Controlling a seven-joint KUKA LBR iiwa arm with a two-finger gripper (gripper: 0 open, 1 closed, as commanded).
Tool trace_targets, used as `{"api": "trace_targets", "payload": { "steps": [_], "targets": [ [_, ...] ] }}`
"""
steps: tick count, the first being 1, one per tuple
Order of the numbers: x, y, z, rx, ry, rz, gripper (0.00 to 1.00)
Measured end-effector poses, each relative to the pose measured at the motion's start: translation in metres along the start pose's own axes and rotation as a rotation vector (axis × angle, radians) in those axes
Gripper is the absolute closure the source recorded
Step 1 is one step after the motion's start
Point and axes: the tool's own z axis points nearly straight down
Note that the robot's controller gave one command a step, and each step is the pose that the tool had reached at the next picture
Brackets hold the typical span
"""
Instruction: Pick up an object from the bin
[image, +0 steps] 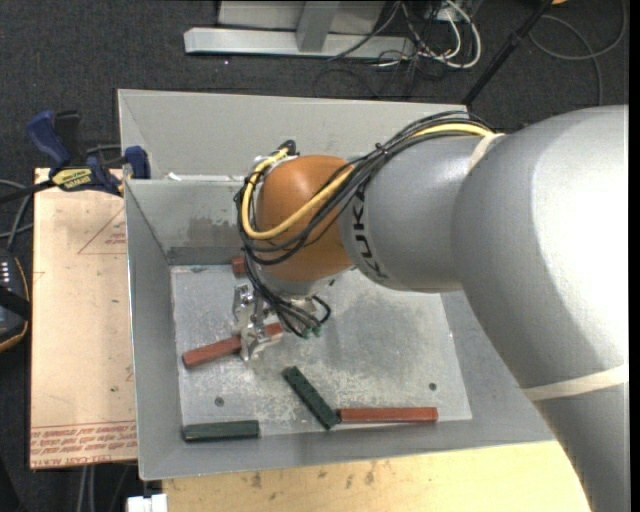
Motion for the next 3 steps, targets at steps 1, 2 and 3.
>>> {"api": "trace_targets", "payload": {
  "steps": [1, 2, 3],
  "targets": [
    [-0.024, 0.022, -0.089, -0.003, 0.017, -0.441, 1.00],
    [-0.024, 0.022, -0.088, -0.003, 0.017, -0.440, 1.00],
    [-0.018, 0.030, -0.169, -0.002, 0.017, -0.429, 1.00]
  ]
}}
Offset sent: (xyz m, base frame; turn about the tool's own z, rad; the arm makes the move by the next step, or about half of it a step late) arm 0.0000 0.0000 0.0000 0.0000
